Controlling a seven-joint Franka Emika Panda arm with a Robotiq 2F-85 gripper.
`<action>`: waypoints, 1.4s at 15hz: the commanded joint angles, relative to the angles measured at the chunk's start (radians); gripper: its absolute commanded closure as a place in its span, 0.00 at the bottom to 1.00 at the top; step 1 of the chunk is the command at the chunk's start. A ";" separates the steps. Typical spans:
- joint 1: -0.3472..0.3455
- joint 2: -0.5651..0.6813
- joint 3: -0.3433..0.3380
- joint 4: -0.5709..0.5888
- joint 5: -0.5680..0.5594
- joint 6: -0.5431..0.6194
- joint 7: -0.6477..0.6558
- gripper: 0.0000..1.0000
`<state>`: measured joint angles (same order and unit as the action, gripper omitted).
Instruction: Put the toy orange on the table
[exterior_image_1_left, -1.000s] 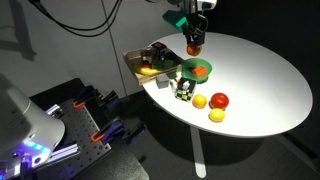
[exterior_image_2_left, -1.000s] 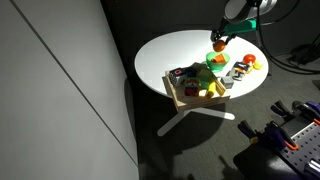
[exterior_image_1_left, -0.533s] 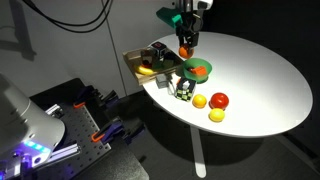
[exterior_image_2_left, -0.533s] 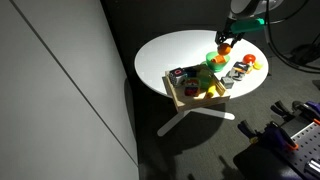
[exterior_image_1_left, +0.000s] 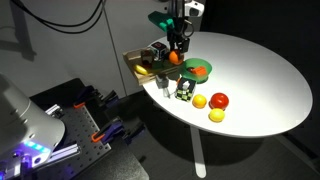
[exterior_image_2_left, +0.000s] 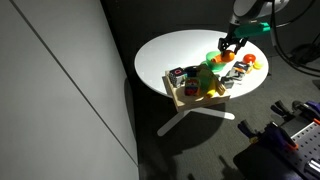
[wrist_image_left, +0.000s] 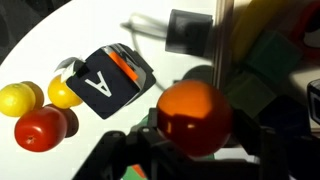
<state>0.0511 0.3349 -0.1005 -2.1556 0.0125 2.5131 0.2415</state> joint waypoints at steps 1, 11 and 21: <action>-0.033 -0.020 0.036 -0.050 0.035 0.027 -0.058 0.51; -0.092 0.045 0.070 -0.066 0.148 0.092 -0.141 0.51; -0.106 0.128 0.077 -0.060 0.140 0.219 -0.140 0.51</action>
<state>-0.0339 0.4502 -0.0441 -2.2183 0.1344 2.7043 0.1310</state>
